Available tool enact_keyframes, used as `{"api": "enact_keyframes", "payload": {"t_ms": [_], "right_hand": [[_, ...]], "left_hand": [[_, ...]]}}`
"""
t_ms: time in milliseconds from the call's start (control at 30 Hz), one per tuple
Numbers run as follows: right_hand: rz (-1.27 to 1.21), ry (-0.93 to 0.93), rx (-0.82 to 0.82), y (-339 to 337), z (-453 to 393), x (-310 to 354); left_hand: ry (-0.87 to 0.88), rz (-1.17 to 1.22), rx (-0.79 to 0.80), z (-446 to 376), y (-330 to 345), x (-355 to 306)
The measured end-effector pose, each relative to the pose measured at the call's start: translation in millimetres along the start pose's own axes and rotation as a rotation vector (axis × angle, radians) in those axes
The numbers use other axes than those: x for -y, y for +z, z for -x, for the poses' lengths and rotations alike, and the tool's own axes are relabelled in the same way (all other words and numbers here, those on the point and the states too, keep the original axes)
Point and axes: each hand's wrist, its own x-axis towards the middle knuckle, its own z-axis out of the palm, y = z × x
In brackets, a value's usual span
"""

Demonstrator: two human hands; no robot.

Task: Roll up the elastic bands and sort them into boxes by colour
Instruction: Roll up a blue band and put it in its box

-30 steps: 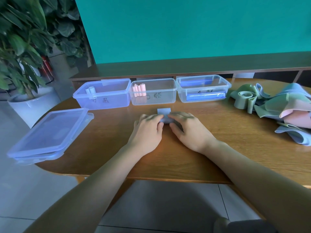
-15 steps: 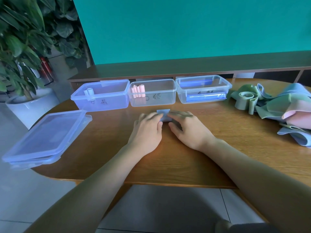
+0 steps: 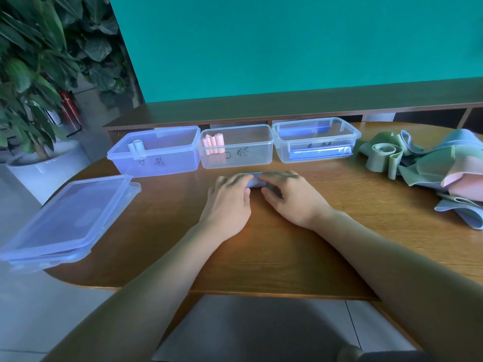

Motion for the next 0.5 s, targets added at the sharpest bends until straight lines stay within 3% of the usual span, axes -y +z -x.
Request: {"api": "enact_keyframes", "payload": {"t_ms": [133,500], "right_hand": [[-0.014,-0.037,-0.058,1,-2,-5],[-0.024,-0.029,-0.02,6,-26,-18]], "left_hand": [[-0.014,-0.022,0.02,-9,3,2],[0.038,0.028,-0.038,-22,8,6]]}}
